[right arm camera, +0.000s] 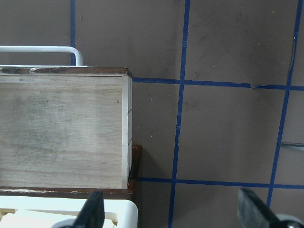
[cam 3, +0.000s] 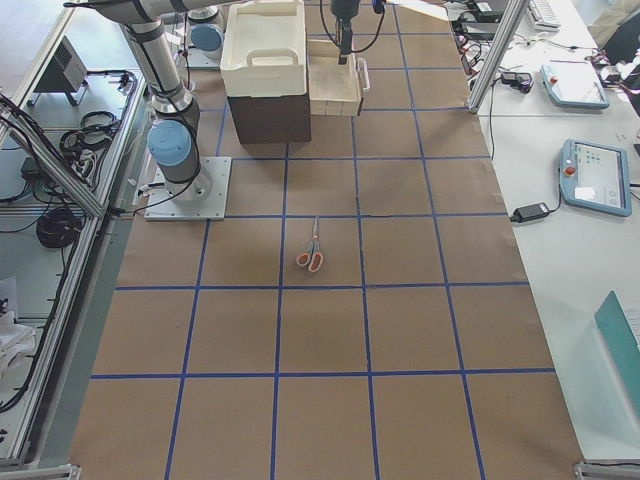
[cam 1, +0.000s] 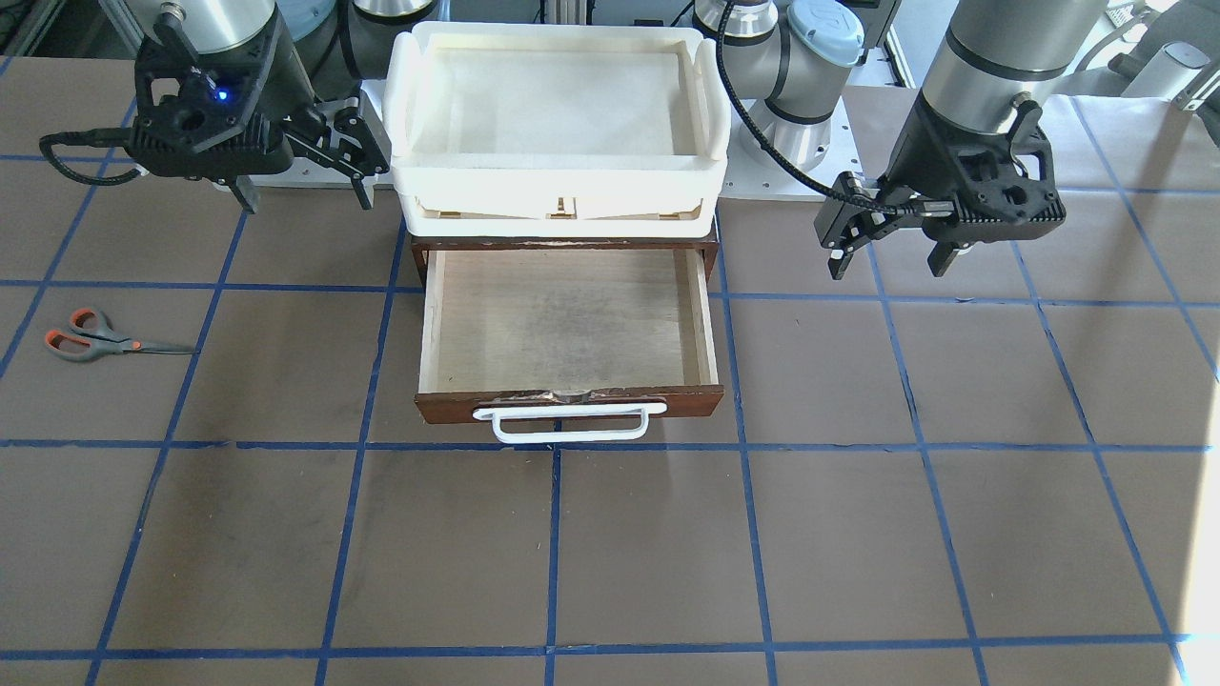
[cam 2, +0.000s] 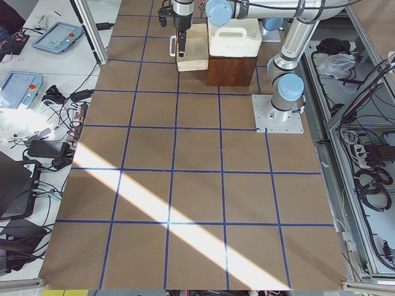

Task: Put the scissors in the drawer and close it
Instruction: 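Move the right gripper down over the orange-handled scissors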

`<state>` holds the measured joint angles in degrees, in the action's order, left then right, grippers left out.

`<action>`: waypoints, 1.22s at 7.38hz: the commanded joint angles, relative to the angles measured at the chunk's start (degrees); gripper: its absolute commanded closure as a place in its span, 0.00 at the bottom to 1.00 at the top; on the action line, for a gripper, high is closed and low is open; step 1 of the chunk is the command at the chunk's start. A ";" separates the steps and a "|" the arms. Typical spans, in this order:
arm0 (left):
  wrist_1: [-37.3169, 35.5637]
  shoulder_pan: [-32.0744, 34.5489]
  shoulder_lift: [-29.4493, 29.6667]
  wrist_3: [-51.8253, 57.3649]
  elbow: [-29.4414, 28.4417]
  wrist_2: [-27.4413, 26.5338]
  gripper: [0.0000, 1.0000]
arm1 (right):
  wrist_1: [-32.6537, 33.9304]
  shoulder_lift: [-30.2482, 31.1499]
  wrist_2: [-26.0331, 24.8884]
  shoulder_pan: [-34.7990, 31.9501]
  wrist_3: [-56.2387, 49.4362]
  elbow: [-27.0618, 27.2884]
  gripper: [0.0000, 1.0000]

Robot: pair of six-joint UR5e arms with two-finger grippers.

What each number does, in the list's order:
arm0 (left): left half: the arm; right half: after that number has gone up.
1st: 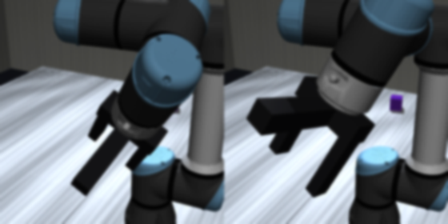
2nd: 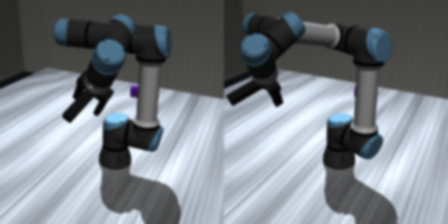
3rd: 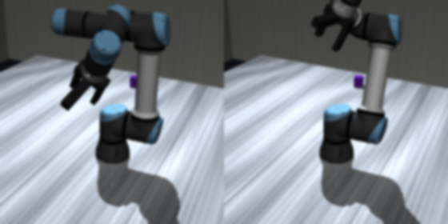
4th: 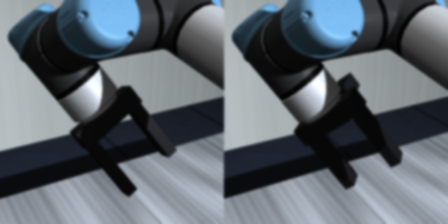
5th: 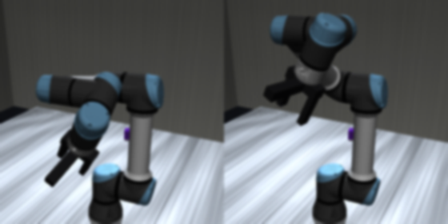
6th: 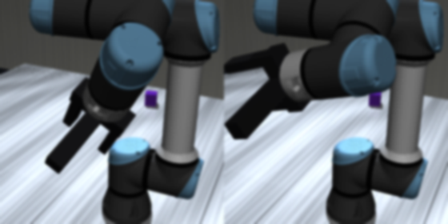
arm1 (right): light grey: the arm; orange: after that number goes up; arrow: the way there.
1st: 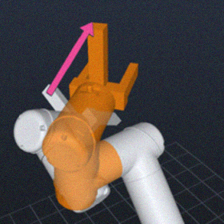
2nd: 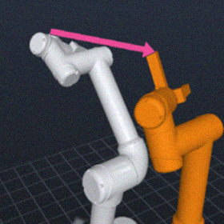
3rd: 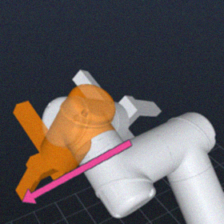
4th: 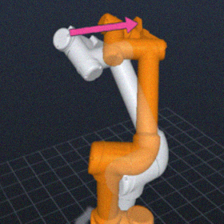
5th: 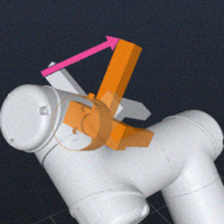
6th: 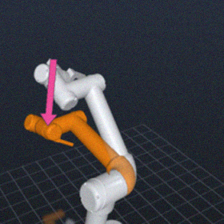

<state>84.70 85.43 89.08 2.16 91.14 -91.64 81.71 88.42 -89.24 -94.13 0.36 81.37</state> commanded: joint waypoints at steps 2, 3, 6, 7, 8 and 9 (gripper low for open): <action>0.12 0.00 -0.04 0.04 0.00 -0.12 0.00 | 0.46 -0.09 0.12 0.44 -8.19 0.19 0.05; 0.03 0.00 -0.04 0.12 0.00 0.14 0.00 | 0.12 -0.18 0.03 3.31 -18.97 0.19 0.05; 0.12 0.00 -0.04 0.13 0.00 0.06 0.00 | 0.54 -0.18 -0.93 15.78 -46.80 2.81 0.09; 0.12 0.00 -0.04 0.04 0.00 -0.12 0.00 | 0.73 -0.18 -3.11 19.91 -58.86 4.92 0.10; 0.12 0.00 -0.04 0.12 0.00 -0.03 0.00 | 5.60 -0.44 -4.27 23.87 -72.03 8.77 0.11; 0.21 0.00 -0.04 0.56 0.00 -0.38 0.00 | 14.18 -0.36 -4.97 27.91 -86.26 14.37 0.15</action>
<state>84.84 85.42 89.04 2.36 91.14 -91.76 87.55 88.10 -92.96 -71.47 -68.14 89.76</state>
